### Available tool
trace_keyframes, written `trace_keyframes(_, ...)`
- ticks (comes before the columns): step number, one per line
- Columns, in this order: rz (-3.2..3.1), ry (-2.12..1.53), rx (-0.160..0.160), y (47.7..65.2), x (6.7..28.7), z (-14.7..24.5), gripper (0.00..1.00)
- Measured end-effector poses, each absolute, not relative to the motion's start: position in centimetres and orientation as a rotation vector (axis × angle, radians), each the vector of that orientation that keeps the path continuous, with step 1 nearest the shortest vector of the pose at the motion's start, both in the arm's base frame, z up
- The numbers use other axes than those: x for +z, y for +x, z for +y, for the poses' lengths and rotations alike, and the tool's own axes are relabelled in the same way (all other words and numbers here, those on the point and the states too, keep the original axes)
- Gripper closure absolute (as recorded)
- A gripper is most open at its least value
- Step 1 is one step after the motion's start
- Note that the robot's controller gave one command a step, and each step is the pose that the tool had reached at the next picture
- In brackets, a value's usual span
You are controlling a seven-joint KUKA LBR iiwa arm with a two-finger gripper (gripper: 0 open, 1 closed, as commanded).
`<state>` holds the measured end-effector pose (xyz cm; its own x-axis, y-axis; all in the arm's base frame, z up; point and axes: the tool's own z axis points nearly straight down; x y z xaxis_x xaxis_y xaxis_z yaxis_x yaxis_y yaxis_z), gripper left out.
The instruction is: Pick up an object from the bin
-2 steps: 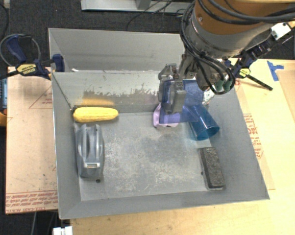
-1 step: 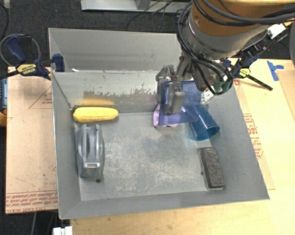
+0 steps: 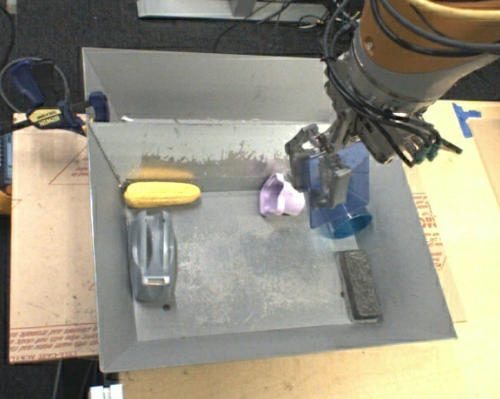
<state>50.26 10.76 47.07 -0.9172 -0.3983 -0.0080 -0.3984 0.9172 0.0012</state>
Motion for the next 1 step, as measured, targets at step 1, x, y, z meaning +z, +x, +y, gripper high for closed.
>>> trace_keyframes(1, 3.116, -0.381, 0.007, 51.37, 45.43, 12.98, 0.00)
